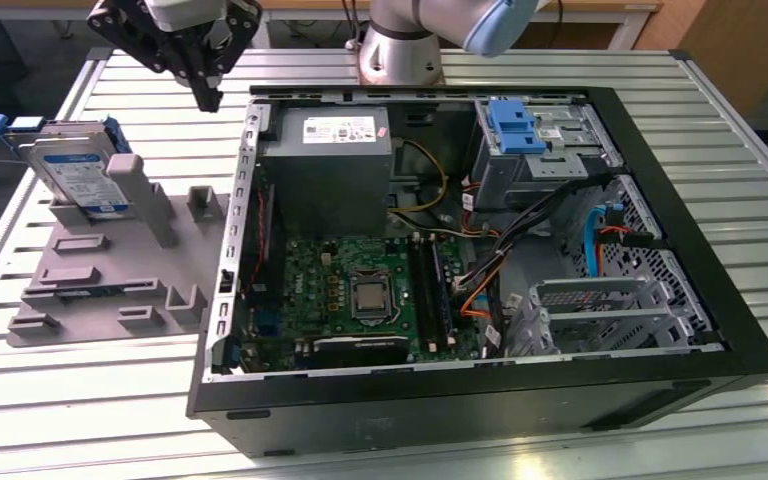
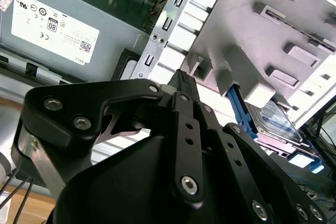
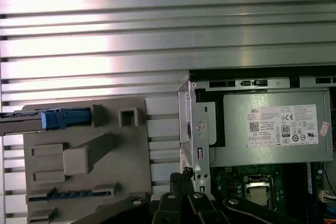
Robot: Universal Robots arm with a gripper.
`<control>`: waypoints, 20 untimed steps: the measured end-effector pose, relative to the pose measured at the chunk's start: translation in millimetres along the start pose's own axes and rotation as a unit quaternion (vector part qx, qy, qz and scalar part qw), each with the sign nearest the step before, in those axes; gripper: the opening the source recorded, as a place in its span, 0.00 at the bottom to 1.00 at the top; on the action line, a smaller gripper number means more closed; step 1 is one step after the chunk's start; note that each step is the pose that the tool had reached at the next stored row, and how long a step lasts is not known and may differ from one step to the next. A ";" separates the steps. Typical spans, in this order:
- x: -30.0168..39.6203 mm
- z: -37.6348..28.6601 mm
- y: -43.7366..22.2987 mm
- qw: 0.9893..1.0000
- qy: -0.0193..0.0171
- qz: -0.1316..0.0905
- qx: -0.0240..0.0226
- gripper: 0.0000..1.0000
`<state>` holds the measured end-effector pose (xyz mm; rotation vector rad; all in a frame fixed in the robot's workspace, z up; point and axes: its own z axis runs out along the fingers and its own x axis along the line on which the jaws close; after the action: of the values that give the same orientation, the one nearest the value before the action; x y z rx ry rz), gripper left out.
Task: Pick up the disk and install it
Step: 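Reach for the disk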
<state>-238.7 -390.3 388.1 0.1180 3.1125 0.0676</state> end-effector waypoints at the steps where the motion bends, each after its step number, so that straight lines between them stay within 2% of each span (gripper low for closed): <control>1: 0.6 0.0 0.0 1.000 0.000 0.000 0.000 0.11; 20: 12.2 0.1 -0.6 1.000 0.000 0.000 0.000 0.11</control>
<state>-250.8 -390.0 387.7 0.1179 3.1125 0.0676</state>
